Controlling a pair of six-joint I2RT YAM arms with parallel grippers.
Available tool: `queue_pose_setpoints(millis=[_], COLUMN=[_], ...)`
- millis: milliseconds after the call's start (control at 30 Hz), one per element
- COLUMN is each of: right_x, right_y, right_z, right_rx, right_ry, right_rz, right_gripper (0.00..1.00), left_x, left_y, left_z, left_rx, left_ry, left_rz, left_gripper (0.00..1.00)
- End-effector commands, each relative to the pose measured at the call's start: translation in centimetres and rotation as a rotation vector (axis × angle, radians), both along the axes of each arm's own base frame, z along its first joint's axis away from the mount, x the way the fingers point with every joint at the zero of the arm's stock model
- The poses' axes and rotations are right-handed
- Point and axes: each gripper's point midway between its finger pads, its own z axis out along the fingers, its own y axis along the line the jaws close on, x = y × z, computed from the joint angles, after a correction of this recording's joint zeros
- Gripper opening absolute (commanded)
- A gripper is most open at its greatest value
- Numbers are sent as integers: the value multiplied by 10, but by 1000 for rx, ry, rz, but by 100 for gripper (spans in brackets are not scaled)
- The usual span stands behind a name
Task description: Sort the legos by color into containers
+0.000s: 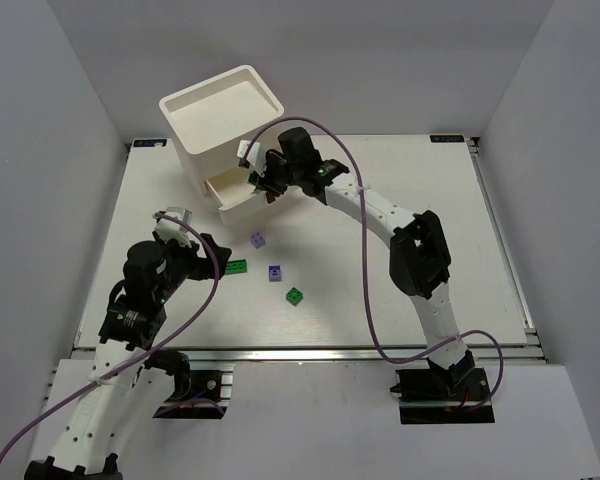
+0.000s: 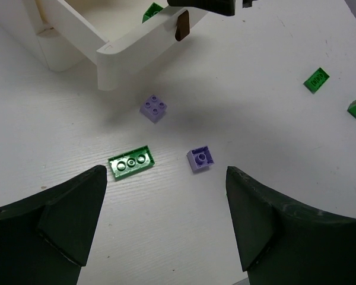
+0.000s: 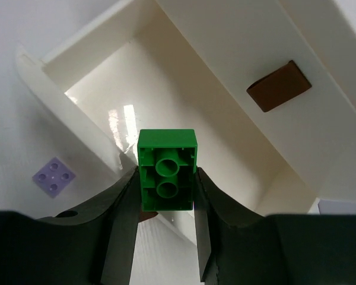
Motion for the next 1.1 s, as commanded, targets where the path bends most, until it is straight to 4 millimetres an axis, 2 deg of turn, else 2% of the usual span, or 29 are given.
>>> queue_pose_setpoints(millis=[0,67,100,167,200,300,433,467,533,567,600,633,667,700,733,767,800,833,867,933,967,1033,1067], right_x=[26,29,30,32,31,26,17,12,5,-6,-13,-19,-30,-33,-42,-57,-68,-82,-99,-133,-156,-185,-206], right_y=[10,15,16,16,17,17,11,7,-2,-12,-23,-32,-48,-62,-75,-95,-105,-111,-127,-138,-151,-162,-169], right_z=[43,38,37,32,30,28,38,57,64,95,86,93,127,134,106,128,128,102,121,109,105,98,95], right_rx=[96,100,104,103,107,113,139,165,185,235,230,249,332,361,340,393,410,375,408,379,377,364,366], right_ry=[-115,-116,-114,-105,-93,-57,-22,-33,-10,-20,11,16,9,21,94,95,131,179,166,233,247,278,284], right_rz=[-79,-81,-86,-93,-95,-84,-83,-83,-96,-118,-146,-164,-197,-250,-297,-330,-319,-301,-282,-204,-176,-100,-50], right_gripper=[24,29,38,47,58,74,78,77,75,74,74,74,73,74,78,82,88,89,89,89,89,89,89], left_x=[1,1,1,1,1,1,6,8,9,11,8,8,8,4,4,2,0,0,0,3,6,11,14], left_y=[2,1,1,1,1,-2,-3,-3,-1,0,-4,-5,-5,-7,-7,-9,-11,-11,-10,-10,-9,-11,-9], left_z=[-7,-8,-7,-7,-7,-8,-17,-22,-31,-36,-41,-46,-50,-65,-70,-77,-89,-94,-99,-111,-114,-124,-128], left_rx=[-1,0,0,-1,-1,-8,-48,-57,-98,-113,-155,-181,-215,-279,-308,-334,-380,-396,-409,-404,-390,-331,-304], left_ry=[21,25,24,23,23,29,69,96,165,205,247,275,293,358,380,412,462,477,501,553,565,620,638], left_rz=[13,8,7,7,7,2,31,44,100,120,128,145,174,215,243,258,294,313,335,369,382,387,397], left_gripper=[91,91,91,91,91,91,93,92,85,82,75,70,63,58,50,49,51,59,63,69,75,78,81])
